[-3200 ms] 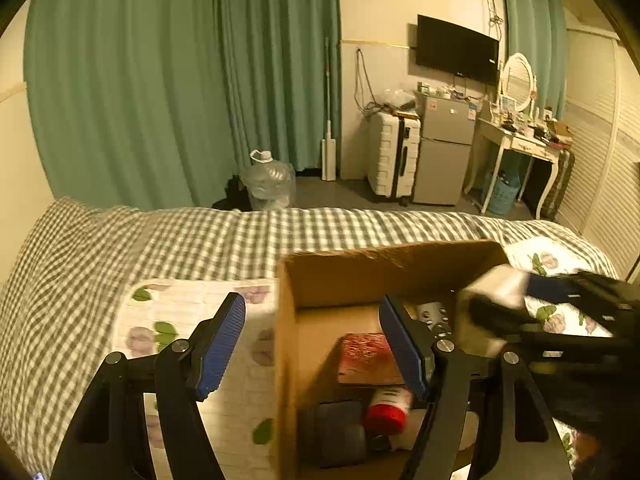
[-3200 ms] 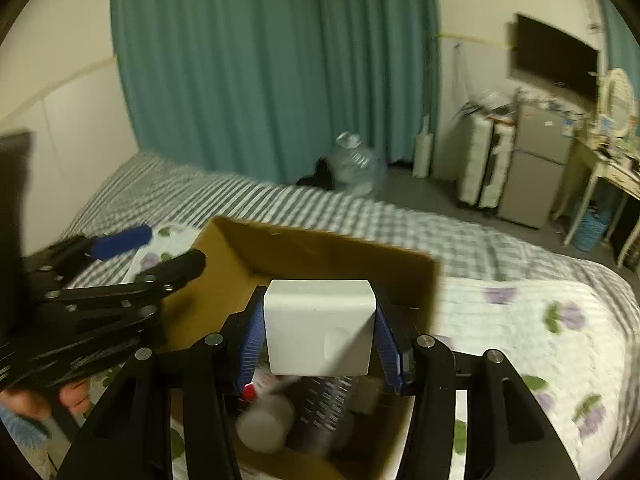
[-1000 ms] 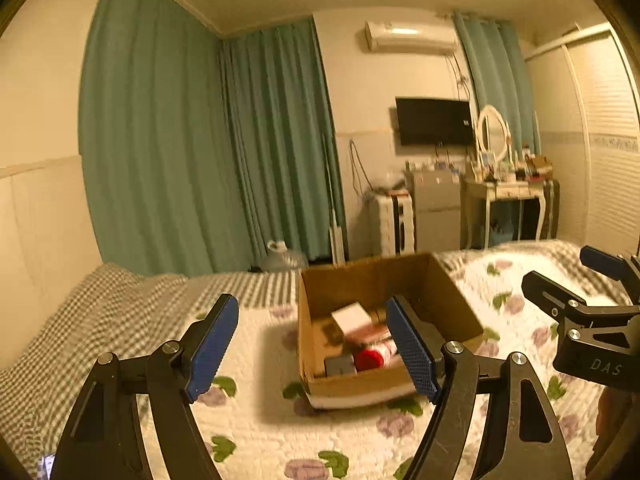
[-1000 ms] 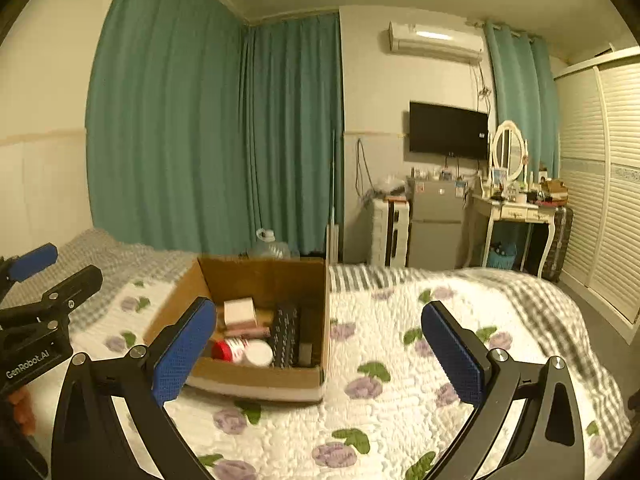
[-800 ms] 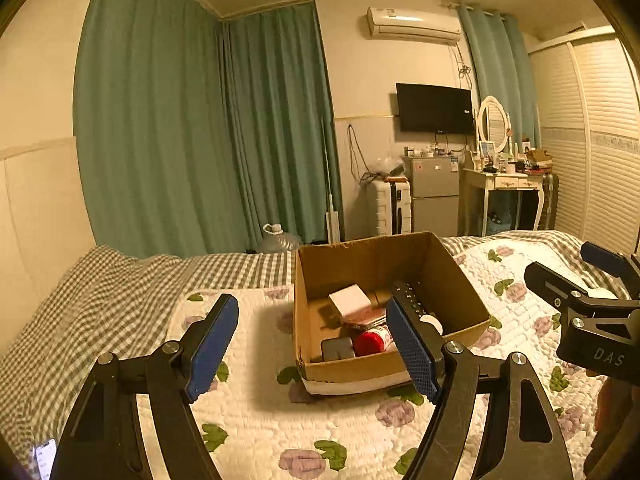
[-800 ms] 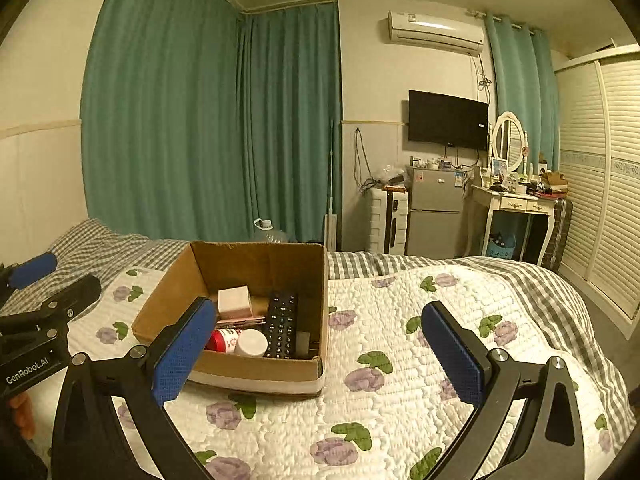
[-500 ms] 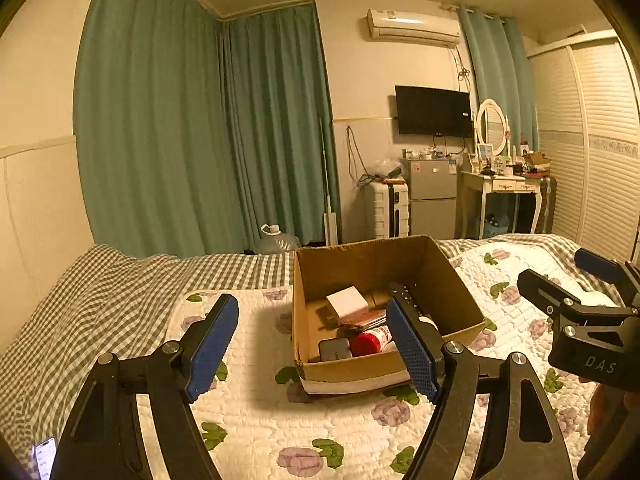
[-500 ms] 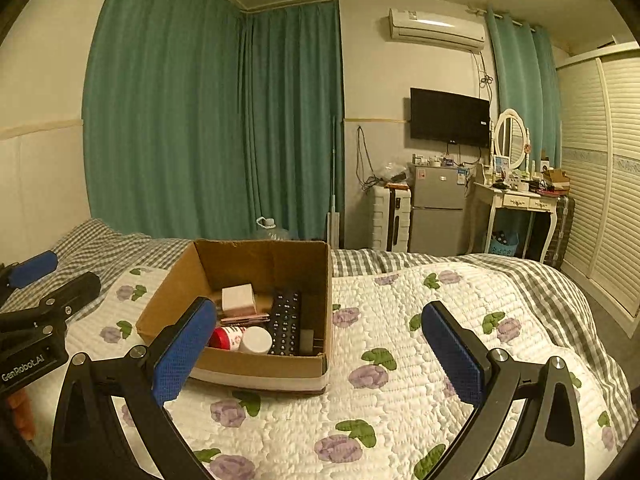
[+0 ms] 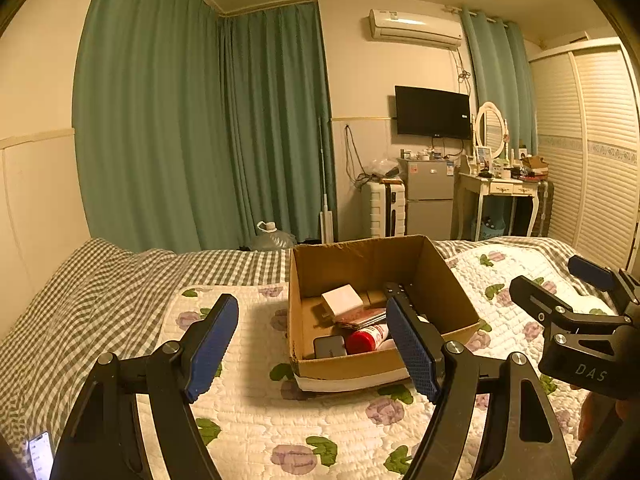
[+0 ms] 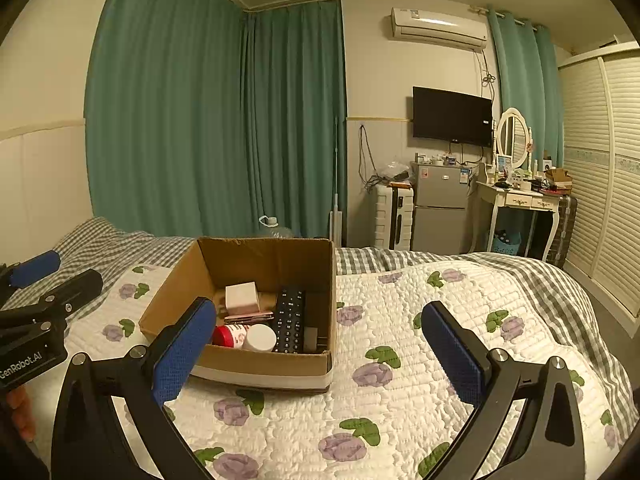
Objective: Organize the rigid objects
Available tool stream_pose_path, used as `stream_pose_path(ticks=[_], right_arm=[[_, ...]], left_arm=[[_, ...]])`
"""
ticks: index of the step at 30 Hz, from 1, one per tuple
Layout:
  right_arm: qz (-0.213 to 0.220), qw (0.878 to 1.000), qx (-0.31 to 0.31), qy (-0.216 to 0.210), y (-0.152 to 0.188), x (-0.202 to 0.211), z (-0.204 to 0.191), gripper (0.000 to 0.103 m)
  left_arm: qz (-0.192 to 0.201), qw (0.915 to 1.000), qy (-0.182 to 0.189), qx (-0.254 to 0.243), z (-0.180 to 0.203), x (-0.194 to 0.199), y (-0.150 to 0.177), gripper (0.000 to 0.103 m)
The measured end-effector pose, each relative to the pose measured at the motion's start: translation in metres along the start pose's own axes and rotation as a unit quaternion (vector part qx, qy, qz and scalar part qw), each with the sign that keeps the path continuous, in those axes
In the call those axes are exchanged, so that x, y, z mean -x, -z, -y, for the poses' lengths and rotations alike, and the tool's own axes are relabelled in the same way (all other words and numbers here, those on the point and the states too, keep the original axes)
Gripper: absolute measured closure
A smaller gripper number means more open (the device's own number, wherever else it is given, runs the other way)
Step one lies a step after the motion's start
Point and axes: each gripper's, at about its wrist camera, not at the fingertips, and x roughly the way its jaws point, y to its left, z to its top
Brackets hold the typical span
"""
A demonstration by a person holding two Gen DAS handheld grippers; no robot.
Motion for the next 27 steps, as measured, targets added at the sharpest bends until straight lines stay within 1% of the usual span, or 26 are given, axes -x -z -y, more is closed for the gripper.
stream_pose_path(ticks=[4, 13, 27], right_arm=[[0.0, 1.0, -0.001, 0.0, 0.0, -0.0004, 0.0, 0.0], [-0.011, 1.0, 0.0, 0.001, 0.0024, -0.0045, -0.0004, 0.0], [-0.01, 1.0, 0.002, 0.003, 0.0025, -0.006, -0.0032, 0.0]], left_arm=[[-0.002, 1.0, 0.005, 0.002, -0.0009, 0.0001, -0.0006, 0.024], [-0.002, 1.0, 0.001, -0.003, -0.0001, -0.001, 0.0007, 0.024], [-0.006, 1.0, 0.0, -0.004, -0.0028, -0.0018, 0.0023, 0.024]])
